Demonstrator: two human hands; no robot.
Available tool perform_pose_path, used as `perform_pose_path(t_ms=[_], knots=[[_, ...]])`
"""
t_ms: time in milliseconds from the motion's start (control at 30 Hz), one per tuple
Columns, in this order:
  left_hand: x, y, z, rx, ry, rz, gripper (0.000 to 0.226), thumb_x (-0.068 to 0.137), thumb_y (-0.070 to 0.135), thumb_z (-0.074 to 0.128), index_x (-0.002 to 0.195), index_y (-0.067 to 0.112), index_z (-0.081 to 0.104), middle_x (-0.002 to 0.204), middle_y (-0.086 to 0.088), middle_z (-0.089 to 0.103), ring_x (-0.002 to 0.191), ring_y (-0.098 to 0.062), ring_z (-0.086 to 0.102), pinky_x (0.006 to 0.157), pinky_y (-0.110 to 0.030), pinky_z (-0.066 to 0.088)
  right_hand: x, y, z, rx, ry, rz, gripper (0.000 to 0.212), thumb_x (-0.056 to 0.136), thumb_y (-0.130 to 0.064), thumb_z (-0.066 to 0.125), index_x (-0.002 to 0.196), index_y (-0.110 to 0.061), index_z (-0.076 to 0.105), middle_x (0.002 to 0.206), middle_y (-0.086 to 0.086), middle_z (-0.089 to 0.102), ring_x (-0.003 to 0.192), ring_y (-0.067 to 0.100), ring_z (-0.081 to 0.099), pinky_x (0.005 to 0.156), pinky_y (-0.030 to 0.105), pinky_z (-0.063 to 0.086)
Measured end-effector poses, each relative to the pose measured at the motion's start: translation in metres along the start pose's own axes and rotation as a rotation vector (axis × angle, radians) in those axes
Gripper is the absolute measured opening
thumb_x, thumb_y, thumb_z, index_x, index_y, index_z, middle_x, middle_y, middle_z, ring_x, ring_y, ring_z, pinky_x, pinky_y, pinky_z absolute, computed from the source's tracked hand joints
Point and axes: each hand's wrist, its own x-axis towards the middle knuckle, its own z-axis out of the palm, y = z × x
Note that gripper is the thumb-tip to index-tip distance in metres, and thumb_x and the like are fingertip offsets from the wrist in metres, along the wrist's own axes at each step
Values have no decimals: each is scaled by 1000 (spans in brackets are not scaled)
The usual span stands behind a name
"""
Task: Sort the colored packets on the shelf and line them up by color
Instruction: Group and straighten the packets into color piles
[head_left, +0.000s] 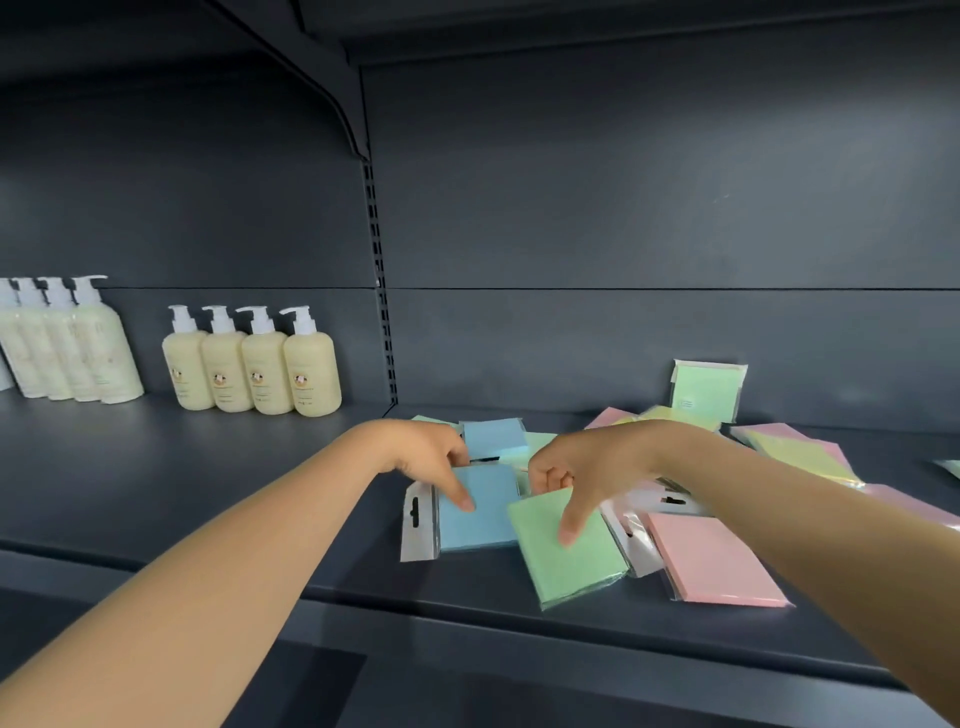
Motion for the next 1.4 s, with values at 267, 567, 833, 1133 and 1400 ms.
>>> perform_pose_path(t_ms=[267, 567, 833, 1133, 1400], knots=[[-18, -13, -18, -410, 271, -51, 16, 82, 22, 71, 93, 17, 60, 104, -3, 62, 91, -16, 54, 73, -24, 40, -20, 14, -17, 482, 258, -119, 22, 80, 0, 71, 92, -15, 59, 85, -7, 66, 77, 9, 59, 72, 21, 46], [-55, 27, -1, -1029, 399, 65, 16, 85, -1, 62, 94, 13, 63, 102, -10, 69, 93, -27, 66, 84, -41, 53, -98, 28, -9, 729, 791, 17, 22, 82, 5, 65, 87, -12, 52, 79, 9, 57, 64, 18, 54, 57, 26, 43], [-71, 101, 37, -1182, 470, 119, 12, 82, 8, 69, 77, 13, 60, 98, -8, 68, 83, -20, 58, 75, -26, 40, -187, 56, 32, 947, 976, 254, 24, 84, 5, 63, 108, 0, 60, 98, 17, 64, 81, 29, 60, 82, 41, 51], [-88, 190, 67, -1390, 234, 192, 50, 81, -17, 53, 124, 10, 49, 110, -14, 62, 89, -30, 64, 73, -43, 54, -274, 95, 66, 1226, 1085, 426, 43, 80, 21, 50, 121, 8, 54, 114, 25, 63, 96, 33, 63, 67, 32, 53], [-65, 291, 84, -1424, 226, 199, 24, 90, -2, 54, 113, 8, 54, 87, -9, 62, 74, -22, 60, 63, -33, 49, -350, 151, 78, 1179, 1215, 507, 16, 94, -10, 55, 108, -3, 58, 98, 13, 67, 86, 23, 64, 65, 30, 51]])
